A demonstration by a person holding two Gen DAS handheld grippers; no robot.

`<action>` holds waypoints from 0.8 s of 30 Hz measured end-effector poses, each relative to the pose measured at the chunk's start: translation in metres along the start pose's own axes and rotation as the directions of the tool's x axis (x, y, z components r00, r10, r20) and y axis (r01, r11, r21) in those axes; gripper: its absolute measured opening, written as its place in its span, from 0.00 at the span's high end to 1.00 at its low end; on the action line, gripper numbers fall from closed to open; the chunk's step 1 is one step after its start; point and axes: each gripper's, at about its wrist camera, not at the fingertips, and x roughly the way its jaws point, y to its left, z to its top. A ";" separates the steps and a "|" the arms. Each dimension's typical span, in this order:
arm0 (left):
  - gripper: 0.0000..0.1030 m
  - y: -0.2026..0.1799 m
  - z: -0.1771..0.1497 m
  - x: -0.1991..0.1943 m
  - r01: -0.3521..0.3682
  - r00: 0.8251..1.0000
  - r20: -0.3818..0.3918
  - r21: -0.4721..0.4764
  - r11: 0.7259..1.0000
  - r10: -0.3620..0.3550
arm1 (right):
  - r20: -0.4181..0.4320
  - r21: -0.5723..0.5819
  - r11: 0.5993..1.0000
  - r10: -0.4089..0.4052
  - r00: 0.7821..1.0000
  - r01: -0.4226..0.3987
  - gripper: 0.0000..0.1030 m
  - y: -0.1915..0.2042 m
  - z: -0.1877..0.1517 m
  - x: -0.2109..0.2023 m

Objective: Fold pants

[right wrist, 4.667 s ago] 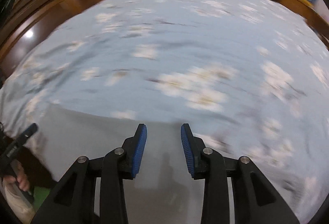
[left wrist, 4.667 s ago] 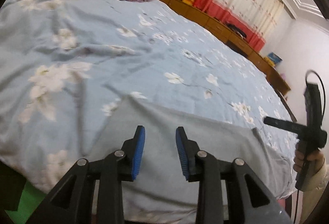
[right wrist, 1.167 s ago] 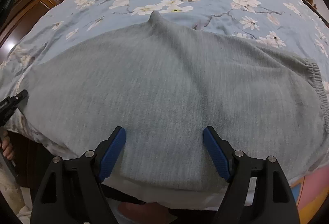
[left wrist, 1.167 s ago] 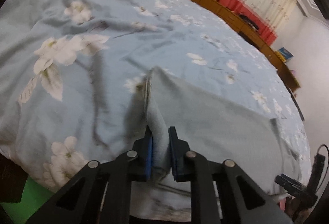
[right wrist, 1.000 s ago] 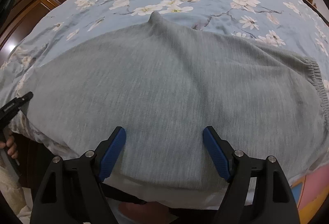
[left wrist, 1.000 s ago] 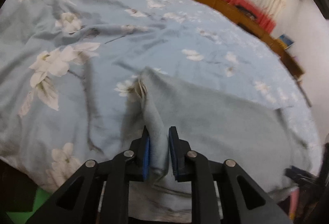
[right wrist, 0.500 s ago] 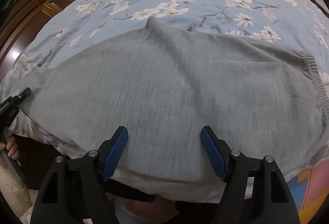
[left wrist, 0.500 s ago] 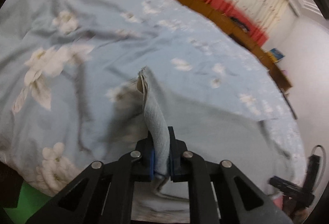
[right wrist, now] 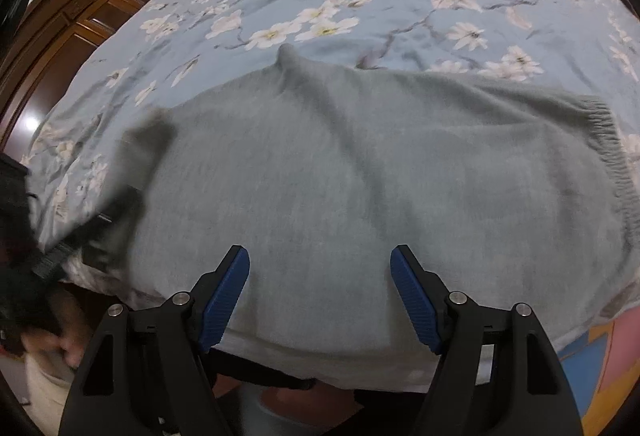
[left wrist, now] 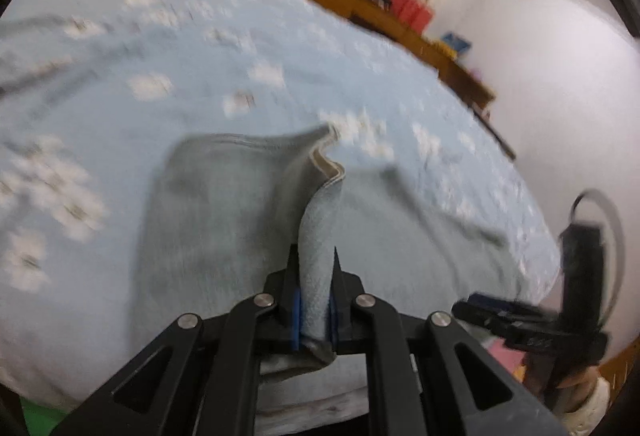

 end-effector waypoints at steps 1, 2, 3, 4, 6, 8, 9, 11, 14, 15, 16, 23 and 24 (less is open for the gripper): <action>0.91 -0.002 -0.005 0.012 -0.011 1.000 -0.030 0.002 1.000 0.011 | -0.007 0.000 1.000 0.016 1.000 -0.016 0.27 0.005 0.003 0.003; 0.91 -0.003 -0.009 0.017 -0.024 0.999 -0.037 0.007 1.000 0.024 | -0.010 -0.004 1.000 0.028 1.000 -0.028 0.27 0.009 0.005 0.005; 0.91 -0.004 -0.011 0.019 -0.033 0.999 -0.034 0.016 0.999 0.034 | -0.011 -0.012 0.999 0.042 0.999 -0.042 0.27 0.015 0.008 0.007; 0.91 -0.005 -0.012 0.019 -0.036 0.999 -0.028 0.021 0.999 0.037 | -0.010 -0.021 0.999 0.050 0.999 -0.050 0.27 0.020 0.011 0.008; 0.91 -0.004 -0.012 0.016 -0.031 0.999 -0.025 0.024 0.999 0.031 | -0.010 -0.047 0.996 0.079 0.997 -0.079 0.27 0.036 0.018 0.011; 0.91 0.000 -0.013 0.014 -0.020 0.999 -0.029 0.016 1.000 0.020 | -0.015 -0.063 0.990 0.125 0.992 -0.126 0.27 0.051 0.024 0.013; 0.91 0.001 -0.014 0.014 -0.015 0.999 -0.030 0.011 1.000 0.016 | -0.021 -0.069 0.986 0.149 0.989 -0.150 0.27 0.060 0.028 0.015; 0.91 0.001 -0.016 0.013 -0.013 1.000 -0.029 0.012 1.000 0.013 | -0.041 -0.081 0.979 0.184 0.982 -0.187 0.27 0.075 0.035 0.020; 0.91 -0.001 -0.014 0.017 -0.018 1.000 -0.025 0.028 0.999 0.019 | -0.075 -0.081 0.973 0.210 0.975 -0.216 0.27 0.093 0.046 0.031; 0.91 -0.002 -0.014 0.017 -0.019 1.000 -0.022 0.034 0.999 0.020 | -0.084 -0.078 0.973 0.210 0.974 -0.217 0.27 0.098 0.049 0.035; 0.91 -0.003 -0.014 0.017 -0.019 1.000 -0.020 0.040 0.999 0.020 | -0.095 -0.078 0.972 0.213 0.973 -0.220 0.30 0.103 0.052 0.040; 0.87 -0.002 -0.015 0.016 0.025 0.999 -0.043 0.049 0.999 -0.023 | -0.147 -0.138 0.969 0.184 0.972 -0.204 0.86 0.126 0.058 0.067; 0.86 -0.001 -0.016 0.015 0.035 0.998 -0.048 0.046 0.998 -0.033 | -0.145 -0.148 0.968 0.181 0.973 -0.202 0.88 0.128 0.059 0.067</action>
